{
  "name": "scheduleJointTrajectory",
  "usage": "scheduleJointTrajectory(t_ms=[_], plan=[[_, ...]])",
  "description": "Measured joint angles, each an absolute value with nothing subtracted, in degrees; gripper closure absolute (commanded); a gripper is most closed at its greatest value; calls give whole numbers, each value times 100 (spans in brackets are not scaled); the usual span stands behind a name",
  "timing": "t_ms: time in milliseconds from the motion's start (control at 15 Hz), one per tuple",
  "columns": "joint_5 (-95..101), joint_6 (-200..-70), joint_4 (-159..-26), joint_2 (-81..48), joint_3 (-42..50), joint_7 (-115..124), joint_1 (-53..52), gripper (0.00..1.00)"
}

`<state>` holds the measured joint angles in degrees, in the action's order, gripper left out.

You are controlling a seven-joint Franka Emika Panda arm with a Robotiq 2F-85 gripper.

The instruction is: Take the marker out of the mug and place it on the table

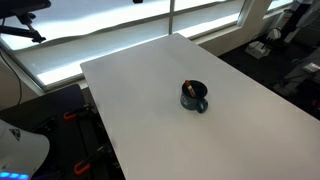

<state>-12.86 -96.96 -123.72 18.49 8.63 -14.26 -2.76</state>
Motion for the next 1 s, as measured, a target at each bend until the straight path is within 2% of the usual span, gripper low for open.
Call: scheduleJointTrajectory(t_ms=[1000], plan=[[-1300,-9631,-12105,1655,939,-1404,117,0]])
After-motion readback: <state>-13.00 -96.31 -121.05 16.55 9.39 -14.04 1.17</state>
